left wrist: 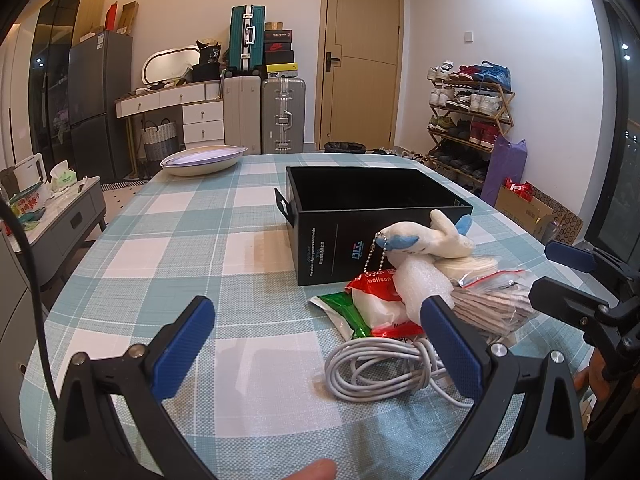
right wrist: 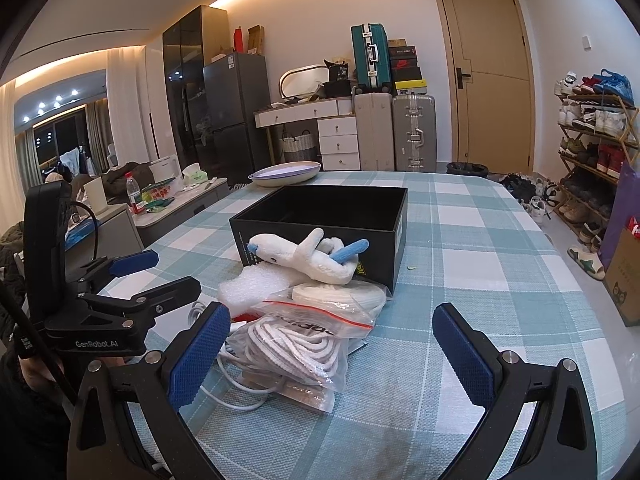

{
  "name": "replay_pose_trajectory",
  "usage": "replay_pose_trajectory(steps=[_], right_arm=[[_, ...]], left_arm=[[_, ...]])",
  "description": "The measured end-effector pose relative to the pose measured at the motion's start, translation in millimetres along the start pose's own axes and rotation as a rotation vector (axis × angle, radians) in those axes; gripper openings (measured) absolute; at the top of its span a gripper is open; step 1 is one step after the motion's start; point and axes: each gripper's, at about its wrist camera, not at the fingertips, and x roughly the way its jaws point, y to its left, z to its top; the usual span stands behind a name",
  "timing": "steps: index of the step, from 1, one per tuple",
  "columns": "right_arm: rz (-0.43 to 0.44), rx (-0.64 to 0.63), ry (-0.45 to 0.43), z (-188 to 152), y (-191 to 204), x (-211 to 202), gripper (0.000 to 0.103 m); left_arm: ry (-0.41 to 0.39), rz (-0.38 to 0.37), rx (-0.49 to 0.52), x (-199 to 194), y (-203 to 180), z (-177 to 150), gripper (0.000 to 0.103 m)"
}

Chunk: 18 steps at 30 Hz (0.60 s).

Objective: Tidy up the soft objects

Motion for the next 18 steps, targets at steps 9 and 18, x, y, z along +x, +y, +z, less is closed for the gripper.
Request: replay_pose_trajectory(steps=[9,18], right_arm=[[-0.003,-0.003,-0.001,0.5,-0.3,-0.2,0.103],[-0.01,-0.014,-0.002,3.9,-0.4,-1.4,0.103]], left_arm=[[-0.001,0.001,0.002,0.0,-0.2,-0.1,0.103],[0.004,0.001,-0.004,0.3,0.9,-0.2,0.103]])
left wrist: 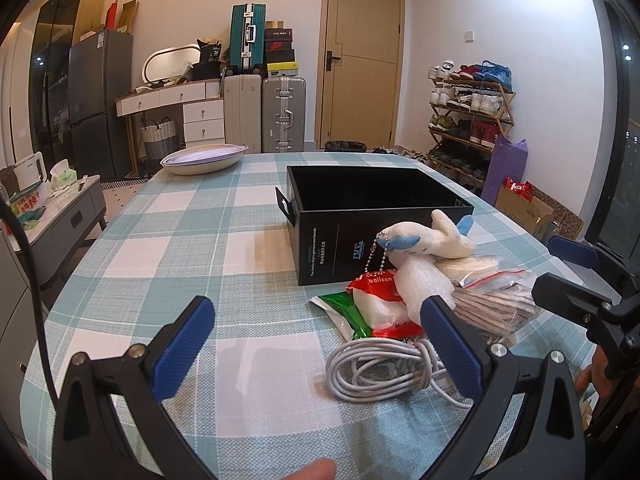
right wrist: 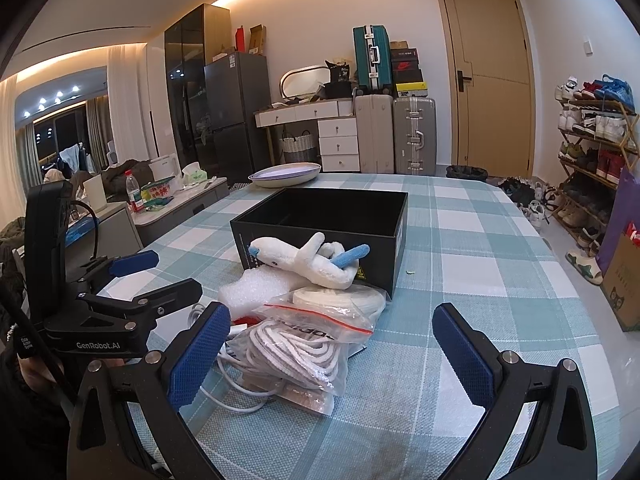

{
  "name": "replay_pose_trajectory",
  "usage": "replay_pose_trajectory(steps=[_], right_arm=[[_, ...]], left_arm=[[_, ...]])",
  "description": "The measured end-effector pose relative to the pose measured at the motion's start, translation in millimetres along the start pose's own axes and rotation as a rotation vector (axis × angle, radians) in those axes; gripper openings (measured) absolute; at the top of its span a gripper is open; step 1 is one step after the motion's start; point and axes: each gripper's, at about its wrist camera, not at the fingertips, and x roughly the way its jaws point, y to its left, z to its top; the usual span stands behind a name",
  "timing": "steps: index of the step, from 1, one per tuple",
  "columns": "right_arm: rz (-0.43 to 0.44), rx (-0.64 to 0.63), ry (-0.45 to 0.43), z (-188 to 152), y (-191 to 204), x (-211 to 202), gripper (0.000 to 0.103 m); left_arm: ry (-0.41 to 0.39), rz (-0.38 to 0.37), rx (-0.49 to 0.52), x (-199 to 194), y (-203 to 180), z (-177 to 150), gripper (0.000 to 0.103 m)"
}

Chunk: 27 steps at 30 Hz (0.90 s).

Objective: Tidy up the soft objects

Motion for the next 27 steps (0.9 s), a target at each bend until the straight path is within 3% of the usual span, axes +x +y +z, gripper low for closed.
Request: replay_pose_trajectory(steps=[15,27], right_arm=[[-0.01,0.003,0.086,17,-1,12,0.103],[0.032,0.054,0.123,28,-13,27,0.103]], left_arm=[[0.009,-0.003,0.022,4,4,6,0.103],[0.062,-0.085,0.08,12,-14,12,0.103]])
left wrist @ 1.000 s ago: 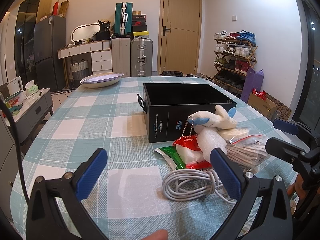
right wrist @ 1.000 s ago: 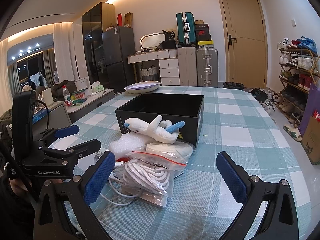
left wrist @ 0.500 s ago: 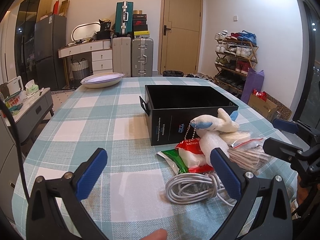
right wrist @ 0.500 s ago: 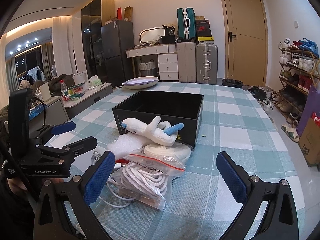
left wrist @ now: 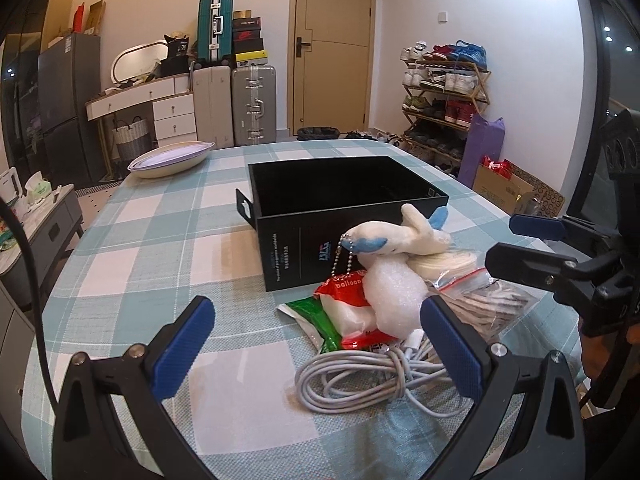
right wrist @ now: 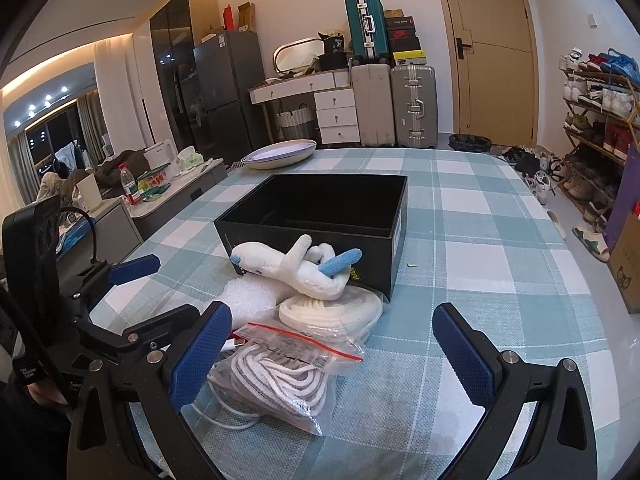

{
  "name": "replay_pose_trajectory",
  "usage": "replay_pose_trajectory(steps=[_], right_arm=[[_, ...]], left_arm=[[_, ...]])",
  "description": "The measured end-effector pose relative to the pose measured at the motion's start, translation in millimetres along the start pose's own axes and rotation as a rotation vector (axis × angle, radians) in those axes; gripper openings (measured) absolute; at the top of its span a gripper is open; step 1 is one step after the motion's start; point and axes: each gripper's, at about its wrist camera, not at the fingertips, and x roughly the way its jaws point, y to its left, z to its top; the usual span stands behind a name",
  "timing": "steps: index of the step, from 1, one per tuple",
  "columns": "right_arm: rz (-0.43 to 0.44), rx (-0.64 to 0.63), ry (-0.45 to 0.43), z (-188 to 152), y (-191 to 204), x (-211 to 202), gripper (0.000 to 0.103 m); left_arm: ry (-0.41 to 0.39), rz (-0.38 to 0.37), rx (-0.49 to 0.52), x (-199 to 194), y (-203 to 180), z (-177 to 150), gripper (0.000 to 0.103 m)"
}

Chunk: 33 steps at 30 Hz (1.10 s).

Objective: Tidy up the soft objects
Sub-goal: 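Grasp the white plush toy with the right tool while the left tool grasps the white foam piece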

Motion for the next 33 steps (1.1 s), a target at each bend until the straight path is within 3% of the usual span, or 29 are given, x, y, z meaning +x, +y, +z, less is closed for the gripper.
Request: replay_pose_trajectory(steps=[9,15,17,25,30,33], right_arm=[[0.028,-0.011,0.019,11,-1,12,0.1],[0.069,-0.025,0.066,18,6,32,0.094],[0.085,-0.011,0.093,21,4,40,0.086],[0.141,0.051,0.147,23,-3,63,0.08],[0.172,0.063,0.164,25,-3,70,0.066],[0.178,0.061,0.161,25,-4,70,0.05]], left_arm=[[0.024,-0.03,0.046,7,-9,5,0.102],[0.022,-0.027,0.034,7,-6,6,0.102],[0.025,-0.024,0.032,7,-4,6,0.102],[0.028,-0.026,0.011,7,5,5,0.102],[0.031,-0.027,0.027,8,2,4,0.102],[0.033,-0.028,0.031,8,1,5,0.102]])
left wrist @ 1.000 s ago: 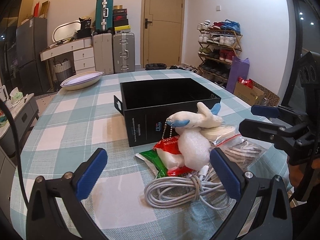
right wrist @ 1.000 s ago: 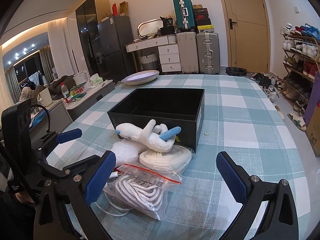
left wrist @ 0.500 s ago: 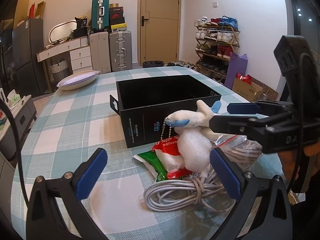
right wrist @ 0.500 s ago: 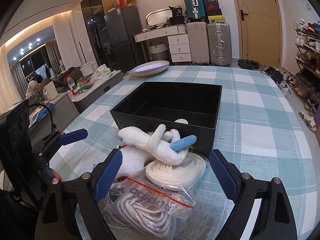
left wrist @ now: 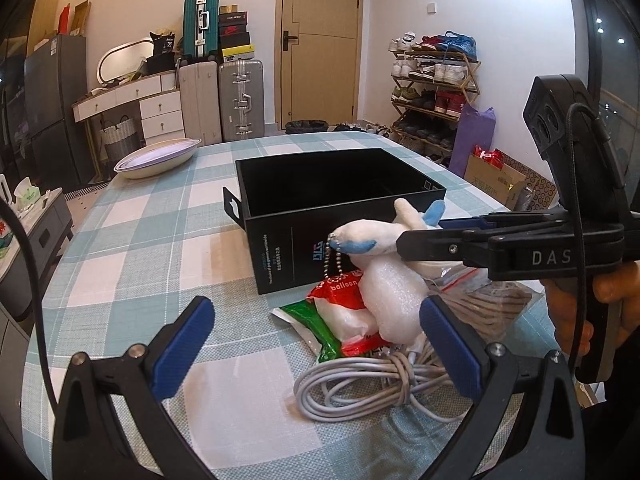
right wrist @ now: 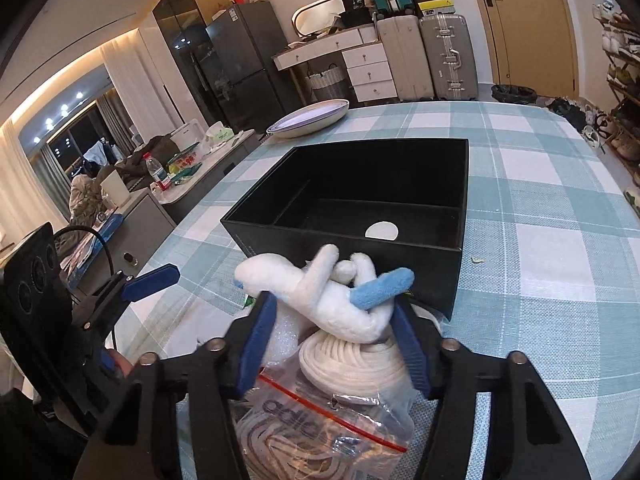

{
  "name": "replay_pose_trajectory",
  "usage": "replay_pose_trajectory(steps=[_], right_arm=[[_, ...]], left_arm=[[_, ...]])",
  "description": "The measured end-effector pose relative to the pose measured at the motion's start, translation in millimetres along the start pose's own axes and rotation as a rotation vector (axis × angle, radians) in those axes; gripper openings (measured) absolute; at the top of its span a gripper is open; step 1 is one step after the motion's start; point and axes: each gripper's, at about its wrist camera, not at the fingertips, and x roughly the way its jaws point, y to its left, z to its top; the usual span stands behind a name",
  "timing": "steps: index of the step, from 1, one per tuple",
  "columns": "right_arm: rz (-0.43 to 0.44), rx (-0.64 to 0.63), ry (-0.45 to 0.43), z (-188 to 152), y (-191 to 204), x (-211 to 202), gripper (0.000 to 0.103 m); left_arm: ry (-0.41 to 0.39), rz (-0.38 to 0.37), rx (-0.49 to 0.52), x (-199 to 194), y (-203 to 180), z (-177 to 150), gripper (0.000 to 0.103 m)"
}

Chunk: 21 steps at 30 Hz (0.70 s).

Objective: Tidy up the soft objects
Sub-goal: 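Grasp the white plush toy with the right tool while the left tool grasps the white foam piece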

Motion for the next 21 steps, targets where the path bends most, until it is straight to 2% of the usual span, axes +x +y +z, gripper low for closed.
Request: replay_pose_trajectory(steps=[4,13,21], right_arm=[[0.004,-0.023,-0.046,-4,1,-12,0.044],[-0.013,-0.045,-0.127,-14,2,-44,0.044],[-0.027,-0.034,-0.148,-18,-5,-55,0.044]], left_arm=[[0.003,-0.009,-0.003,1,-1,1,0.102],[0.02,-0.037,0.044,11,-18,5,0.102],[0.071,-0.057,0.059,22,-22,5,0.08]])
